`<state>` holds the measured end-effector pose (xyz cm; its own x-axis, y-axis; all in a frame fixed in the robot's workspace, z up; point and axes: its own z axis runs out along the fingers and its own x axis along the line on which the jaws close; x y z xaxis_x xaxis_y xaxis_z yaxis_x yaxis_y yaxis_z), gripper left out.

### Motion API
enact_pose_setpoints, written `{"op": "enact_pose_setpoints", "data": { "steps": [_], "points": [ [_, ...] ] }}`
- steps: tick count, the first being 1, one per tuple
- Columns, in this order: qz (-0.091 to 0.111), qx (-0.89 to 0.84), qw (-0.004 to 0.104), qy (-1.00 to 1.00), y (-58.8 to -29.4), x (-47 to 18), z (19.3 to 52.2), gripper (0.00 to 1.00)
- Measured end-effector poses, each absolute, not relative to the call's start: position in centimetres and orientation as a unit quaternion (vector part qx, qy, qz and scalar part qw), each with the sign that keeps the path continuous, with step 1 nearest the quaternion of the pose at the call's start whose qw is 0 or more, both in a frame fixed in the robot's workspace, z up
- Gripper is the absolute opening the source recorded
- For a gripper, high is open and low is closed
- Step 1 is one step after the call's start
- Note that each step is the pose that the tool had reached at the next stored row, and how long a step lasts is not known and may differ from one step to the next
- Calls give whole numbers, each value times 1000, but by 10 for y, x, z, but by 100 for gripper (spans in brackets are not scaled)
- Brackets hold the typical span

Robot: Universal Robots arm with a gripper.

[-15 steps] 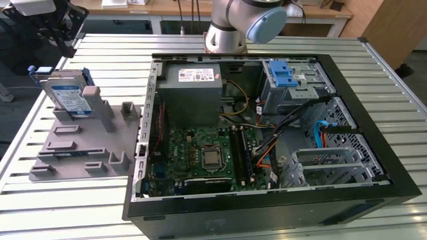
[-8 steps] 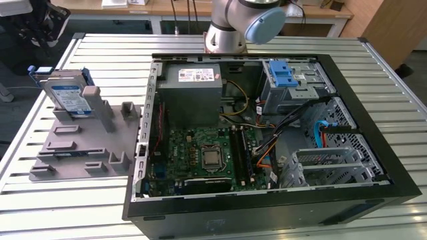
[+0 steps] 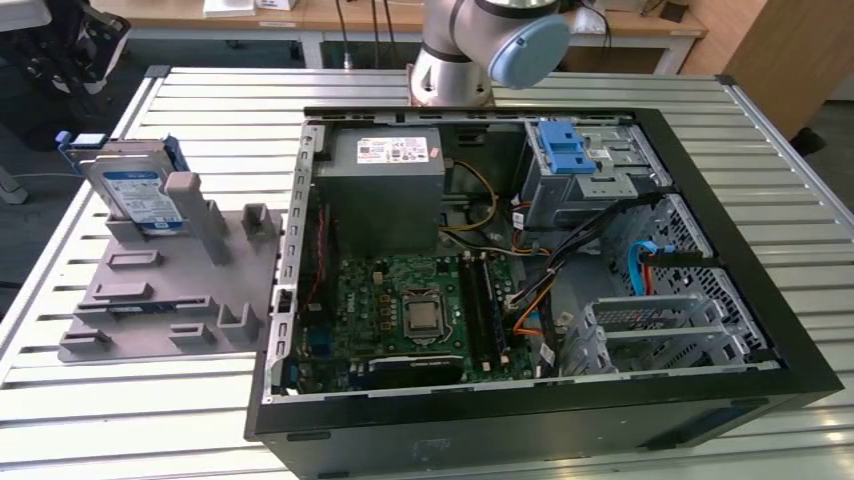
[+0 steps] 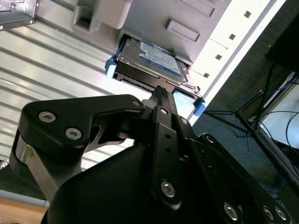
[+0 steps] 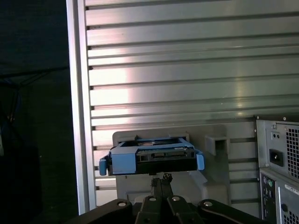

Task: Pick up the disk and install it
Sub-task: 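Reach for the disk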

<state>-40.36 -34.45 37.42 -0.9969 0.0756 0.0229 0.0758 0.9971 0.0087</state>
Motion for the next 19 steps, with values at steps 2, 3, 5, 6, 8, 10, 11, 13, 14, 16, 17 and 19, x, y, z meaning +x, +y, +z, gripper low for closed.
{"op": "enact_pose_setpoints", "data": {
  "steps": [2,3,5,6,8,10,11,13,14,16,17,19],
  "points": [
    [-5,-38,11,-999,-344,-404,374,11],
    [-5,-38,11,-999,-344,-404,374,11],
    [-5,-38,11,-999,-344,-404,374,11],
    [-5,-38,11,-999,-344,-404,374,11],
    [-5,-38,11,-999,-344,-404,374,11],
    [-5,-38,11,-999,-344,-404,374,11],
    [-5,-38,11,-999,-344,-405,374,11],
    [-5,-38,11,-999,-344,-407,374,11],
    [-5,-38,11,-999,-344,-410,374,11],
    [-5,-38,11,-999,-344,-414,374,11],
    [-5,-38,11,-999,-344,-416,374,11],
    [-5,-38,11,-999,-344,-419,373,11]
  ]
}}
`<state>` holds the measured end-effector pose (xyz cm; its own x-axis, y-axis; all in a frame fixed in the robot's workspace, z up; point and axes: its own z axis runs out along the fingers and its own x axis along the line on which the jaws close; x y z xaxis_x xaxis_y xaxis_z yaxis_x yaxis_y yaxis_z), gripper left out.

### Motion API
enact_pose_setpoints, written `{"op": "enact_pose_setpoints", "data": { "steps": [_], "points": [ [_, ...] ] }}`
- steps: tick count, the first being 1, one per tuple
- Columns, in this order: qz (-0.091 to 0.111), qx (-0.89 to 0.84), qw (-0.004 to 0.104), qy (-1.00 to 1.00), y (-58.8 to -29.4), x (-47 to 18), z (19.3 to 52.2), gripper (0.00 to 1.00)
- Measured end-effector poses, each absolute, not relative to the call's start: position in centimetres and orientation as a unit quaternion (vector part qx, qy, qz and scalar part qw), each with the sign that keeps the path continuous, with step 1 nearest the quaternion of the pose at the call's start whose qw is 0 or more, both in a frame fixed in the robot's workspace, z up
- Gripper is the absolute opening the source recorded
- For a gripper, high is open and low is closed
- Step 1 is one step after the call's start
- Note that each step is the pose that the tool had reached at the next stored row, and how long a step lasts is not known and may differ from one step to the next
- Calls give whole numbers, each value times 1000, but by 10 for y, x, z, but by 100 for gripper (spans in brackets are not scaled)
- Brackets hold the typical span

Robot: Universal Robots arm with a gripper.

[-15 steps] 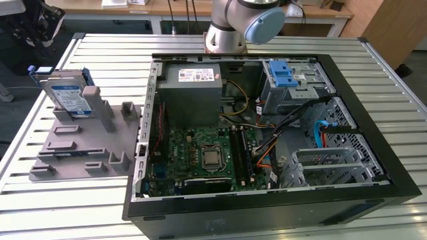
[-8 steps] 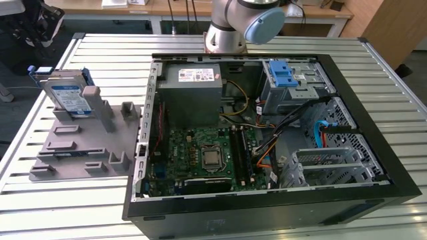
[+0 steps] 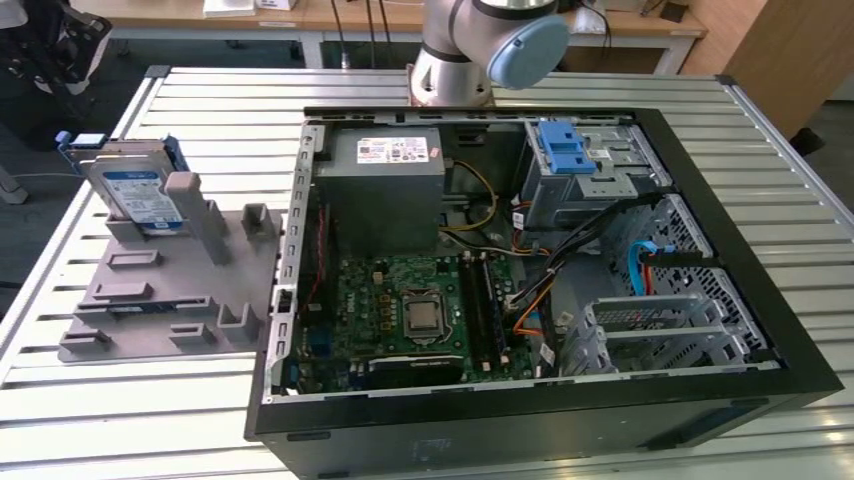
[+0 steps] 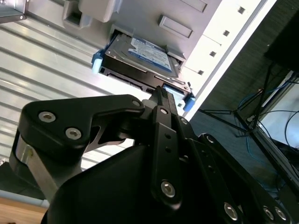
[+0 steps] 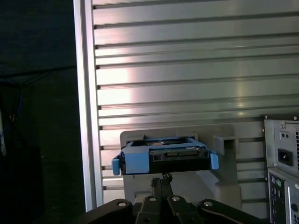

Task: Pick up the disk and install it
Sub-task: 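Reach for the disk, then pick up the disk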

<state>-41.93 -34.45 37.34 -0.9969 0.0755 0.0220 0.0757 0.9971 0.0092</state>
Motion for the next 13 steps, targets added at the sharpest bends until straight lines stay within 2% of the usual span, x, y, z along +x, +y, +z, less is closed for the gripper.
{"op": "enact_pose_setpoints", "data": {
  "steps": [13],
  "points": [
    [-5,-38,11,-999,-344,-426,373,11]
  ]
}}
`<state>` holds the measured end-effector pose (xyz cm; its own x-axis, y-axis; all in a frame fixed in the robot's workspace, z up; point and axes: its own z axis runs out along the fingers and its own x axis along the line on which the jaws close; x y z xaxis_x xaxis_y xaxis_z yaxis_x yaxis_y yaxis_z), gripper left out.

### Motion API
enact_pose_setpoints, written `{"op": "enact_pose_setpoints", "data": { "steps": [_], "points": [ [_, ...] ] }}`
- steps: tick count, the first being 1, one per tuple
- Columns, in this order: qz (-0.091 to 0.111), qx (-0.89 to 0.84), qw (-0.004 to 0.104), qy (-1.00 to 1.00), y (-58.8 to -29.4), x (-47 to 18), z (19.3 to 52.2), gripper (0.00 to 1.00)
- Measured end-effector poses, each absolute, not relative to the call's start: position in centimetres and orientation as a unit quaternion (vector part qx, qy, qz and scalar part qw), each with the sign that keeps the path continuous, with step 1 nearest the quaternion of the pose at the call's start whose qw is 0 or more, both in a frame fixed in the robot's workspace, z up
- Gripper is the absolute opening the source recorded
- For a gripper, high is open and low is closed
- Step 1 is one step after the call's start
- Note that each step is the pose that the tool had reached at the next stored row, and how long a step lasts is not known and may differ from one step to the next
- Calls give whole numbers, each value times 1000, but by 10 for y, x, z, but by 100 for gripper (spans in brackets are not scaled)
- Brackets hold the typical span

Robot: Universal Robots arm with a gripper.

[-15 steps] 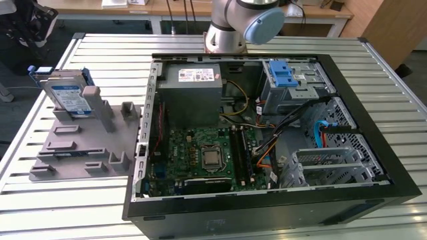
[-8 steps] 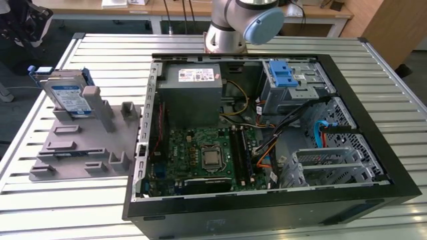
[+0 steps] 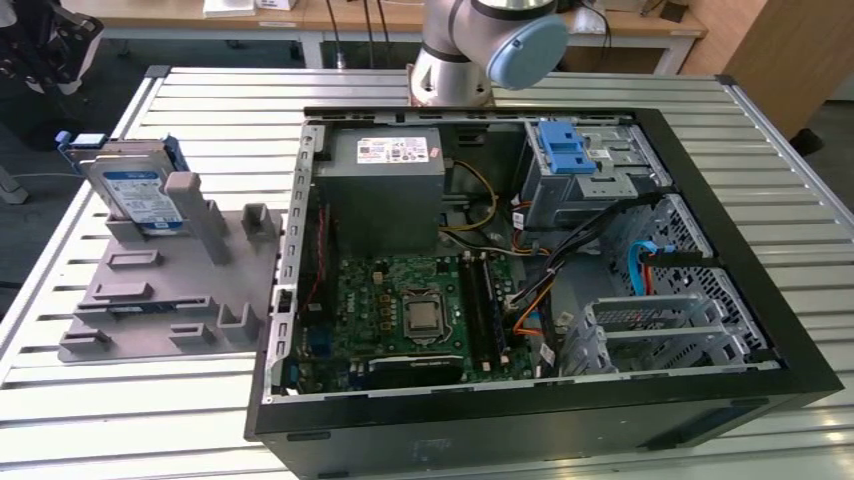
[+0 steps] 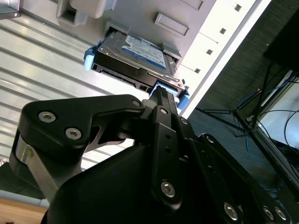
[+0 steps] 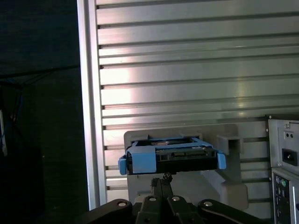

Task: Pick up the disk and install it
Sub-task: 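Pick up the disk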

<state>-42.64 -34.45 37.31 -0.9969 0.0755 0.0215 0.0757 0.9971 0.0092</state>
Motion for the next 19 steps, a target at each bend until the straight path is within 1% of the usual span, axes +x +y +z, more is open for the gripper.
{"op": "enact_pose_setpoints", "data": {
  "steps": [19],
  "points": [
    [-5,-24,11,-1000,-344,-427,373,11]
  ]
}}
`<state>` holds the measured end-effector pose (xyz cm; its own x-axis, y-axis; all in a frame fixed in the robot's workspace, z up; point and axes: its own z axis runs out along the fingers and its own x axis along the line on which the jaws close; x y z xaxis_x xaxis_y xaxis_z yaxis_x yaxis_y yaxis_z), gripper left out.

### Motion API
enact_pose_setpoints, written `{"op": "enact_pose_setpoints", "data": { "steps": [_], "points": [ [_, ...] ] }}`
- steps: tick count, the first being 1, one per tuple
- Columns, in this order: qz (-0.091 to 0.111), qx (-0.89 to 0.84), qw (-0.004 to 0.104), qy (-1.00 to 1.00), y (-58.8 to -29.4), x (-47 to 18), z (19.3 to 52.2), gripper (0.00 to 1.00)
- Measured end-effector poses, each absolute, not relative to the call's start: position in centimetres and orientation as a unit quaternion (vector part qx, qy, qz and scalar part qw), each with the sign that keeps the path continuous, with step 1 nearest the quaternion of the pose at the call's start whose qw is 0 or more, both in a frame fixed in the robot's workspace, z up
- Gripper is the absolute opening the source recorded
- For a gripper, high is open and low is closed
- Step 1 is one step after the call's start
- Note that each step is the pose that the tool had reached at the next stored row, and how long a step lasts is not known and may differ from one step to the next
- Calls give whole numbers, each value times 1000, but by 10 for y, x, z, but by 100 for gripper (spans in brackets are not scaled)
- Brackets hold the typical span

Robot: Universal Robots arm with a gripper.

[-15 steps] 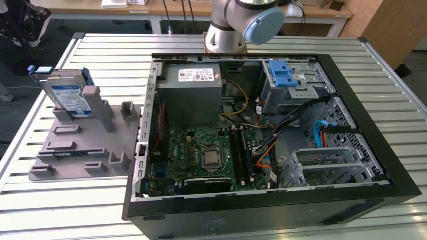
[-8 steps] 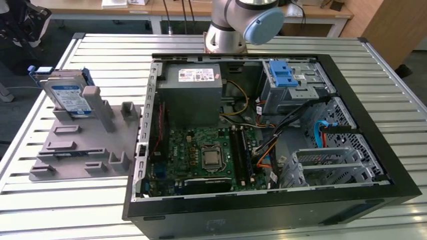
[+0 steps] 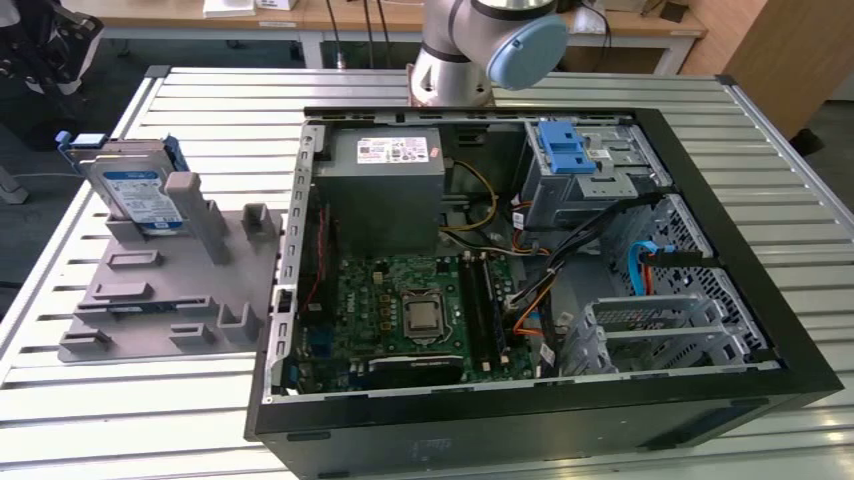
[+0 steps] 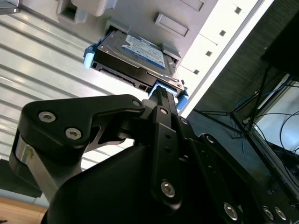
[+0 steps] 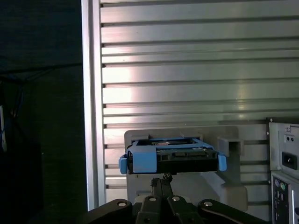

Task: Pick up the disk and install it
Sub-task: 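Pick up the disk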

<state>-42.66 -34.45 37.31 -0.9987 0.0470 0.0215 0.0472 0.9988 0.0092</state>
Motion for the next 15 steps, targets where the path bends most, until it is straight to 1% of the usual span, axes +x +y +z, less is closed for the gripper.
{"op": "enact_pose_setpoints", "data": {
  "steps": [15],
  "points": [
    [-5,-12,11,-1000,-344,-427,373,11]
  ]
}}
